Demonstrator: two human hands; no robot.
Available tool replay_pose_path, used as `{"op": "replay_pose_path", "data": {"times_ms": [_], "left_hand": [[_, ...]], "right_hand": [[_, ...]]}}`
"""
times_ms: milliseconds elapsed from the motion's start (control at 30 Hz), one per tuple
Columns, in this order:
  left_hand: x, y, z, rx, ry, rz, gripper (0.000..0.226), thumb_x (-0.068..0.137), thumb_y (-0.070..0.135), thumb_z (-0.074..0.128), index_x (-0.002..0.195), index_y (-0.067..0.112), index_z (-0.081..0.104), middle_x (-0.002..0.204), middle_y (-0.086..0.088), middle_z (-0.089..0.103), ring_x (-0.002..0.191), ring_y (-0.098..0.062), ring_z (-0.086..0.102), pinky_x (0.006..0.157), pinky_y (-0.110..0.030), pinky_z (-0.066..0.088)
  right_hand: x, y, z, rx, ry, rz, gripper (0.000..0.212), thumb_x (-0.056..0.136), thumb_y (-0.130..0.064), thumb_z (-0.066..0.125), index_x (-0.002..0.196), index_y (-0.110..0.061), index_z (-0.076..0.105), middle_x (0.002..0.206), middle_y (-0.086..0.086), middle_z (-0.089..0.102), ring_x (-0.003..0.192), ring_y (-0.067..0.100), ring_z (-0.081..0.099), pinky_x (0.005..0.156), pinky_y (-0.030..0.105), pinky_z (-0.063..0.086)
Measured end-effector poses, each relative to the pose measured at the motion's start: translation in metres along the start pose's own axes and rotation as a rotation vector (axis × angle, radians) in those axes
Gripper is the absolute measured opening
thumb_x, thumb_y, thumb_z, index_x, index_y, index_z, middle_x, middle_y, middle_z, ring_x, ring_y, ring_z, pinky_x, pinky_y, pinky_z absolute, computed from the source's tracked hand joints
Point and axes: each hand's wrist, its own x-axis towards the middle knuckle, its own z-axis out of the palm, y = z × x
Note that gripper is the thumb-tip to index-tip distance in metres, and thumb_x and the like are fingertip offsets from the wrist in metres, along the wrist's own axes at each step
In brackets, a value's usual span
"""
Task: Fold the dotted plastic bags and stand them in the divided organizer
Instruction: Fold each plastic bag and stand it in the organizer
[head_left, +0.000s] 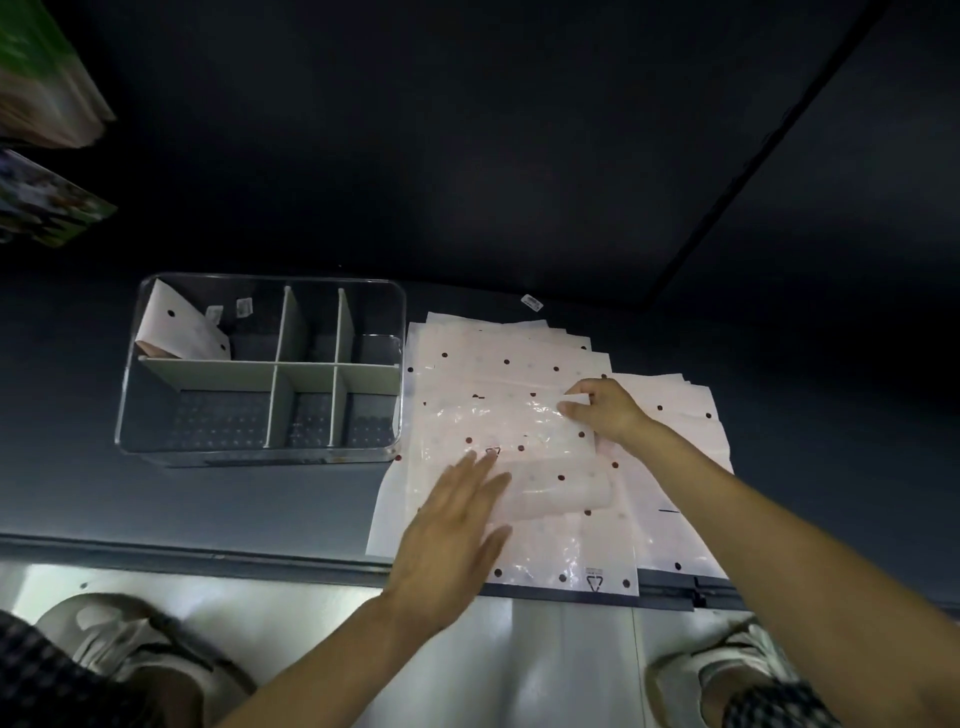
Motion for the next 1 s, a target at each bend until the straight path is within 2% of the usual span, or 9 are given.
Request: {"op": "replay_pose_path", "data": {"times_ms": [100,167,267,400,500,533,700,833,1000], "left_hand": [[-0.001,-0.007,0.012,0.279,-0.169,0.055,0.063,0.094,0.045,0.046,0.146,0.012,0.032,0.155,-0.004,0.021,0.144,-0.024,0.018,0.115,-0.047,0.016],[-0.006,-0.015,0.02,0.363,-0.288,0.049,0.071,0.097,0.054,0.027,0.151,0.014,0.006,0.158,-0.002,-0.005,0.144,-0.024,-0.009,0.116,-0.048,-0.005],[-0.016,-0.02,0.028,0.462,-0.368,0.061,0.075,0.092,0.061,0.006,0.148,0.013,-0.01,0.156,-0.005,-0.015,0.14,-0.026,-0.021,0.113,-0.051,-0.011],[-0.02,-0.015,0.025,0.496,-0.41,0.044,0.08,0.091,0.064,0.012,0.148,0.01,0.02,0.155,-0.011,0.013,0.143,-0.031,0.012,0.112,-0.049,0.006],[-0.02,-0.012,0.025,0.446,-0.376,0.039,0.081,0.089,0.067,0.015,0.145,0.011,0.032,0.152,-0.014,0.025,0.14,-0.033,0.023,0.108,-0.045,0.013],[-0.02,-0.011,0.025,0.44,-0.382,0.019,0.082,0.089,0.068,0.015,0.146,0.012,0.031,0.153,-0.015,0.023,0.141,-0.035,0.021,0.11,-0.048,0.014],[-0.02,-0.015,0.033,0.438,-0.452,0.021,0.087,0.086,0.073,0.008,0.145,0.017,-0.024,0.15,-0.012,-0.032,0.136,-0.033,-0.033,0.115,-0.046,-0.017],[-0.02,-0.02,0.029,0.453,-0.462,0.046,0.086,0.087,0.073,0.014,0.144,0.022,-0.026,0.149,-0.009,-0.036,0.135,-0.028,-0.036,0.116,-0.042,-0.016],[-0.022,-0.03,0.019,0.417,-0.504,0.063,0.083,0.086,0.074,0.018,0.139,0.03,-0.028,0.149,-0.005,-0.036,0.132,-0.024,-0.039,0.114,-0.036,-0.02]], "right_hand": [[0.01,0.0,0.004,-0.039,0.021,0.0,0.029,0.088,-0.025,0.064,0.112,-0.008,0.063,0.083,-0.007,0.051,0.089,0.017,0.047,0.073,0.022,0.038],[0.016,0.0,0.007,-0.047,0.033,-0.004,0.031,0.088,-0.026,0.064,0.113,-0.007,0.063,0.099,0.0,0.058,0.093,0.017,0.05,0.08,0.022,0.038],[0.023,0.002,0.011,-0.05,0.055,0.005,0.03,0.087,-0.026,0.065,0.112,-0.009,0.063,0.118,0.005,0.06,0.103,0.02,0.055,0.084,0.023,0.04],[0.017,-0.001,0.015,-0.079,0.143,-0.013,0.032,0.087,-0.027,0.065,0.115,-0.012,0.058,0.103,-0.005,0.056,0.102,0.018,0.051,0.082,0.022,0.037],[-0.014,-0.002,0.024,-0.166,0.478,-0.284,0.033,0.093,-0.019,0.056,0.124,-0.007,0.052,0.122,0.007,0.054,0.115,0.023,0.048,0.093,0.028,0.038],[-0.029,0.0,0.032,-0.213,0.471,-0.413,0.036,0.095,-0.017,0.053,0.128,-0.005,0.05,0.13,0.011,0.052,0.121,0.026,0.046,0.1,0.03,0.036],[-0.104,0.034,0.086,-0.667,-0.177,-0.785,0.064,0.1,-0.035,0.039,0.15,-0.012,0.007,0.156,-0.001,0.002,0.144,0.01,-0.003,0.116,0.022,-0.008],[-0.112,0.067,0.073,-0.888,-0.169,-0.7,0.078,0.096,-0.056,0.025,0.144,-0.016,-0.021,0.152,-0.002,-0.027,0.142,0.011,-0.023,0.115,0.025,-0.016],[-0.115,0.102,0.027,-0.954,-0.19,-0.547,0.077,0.09,-0.064,0.005,0.143,-0.016,-0.024,0.15,-0.002,-0.032,0.14,0.009,-0.028,0.115,0.026,-0.017]]}}
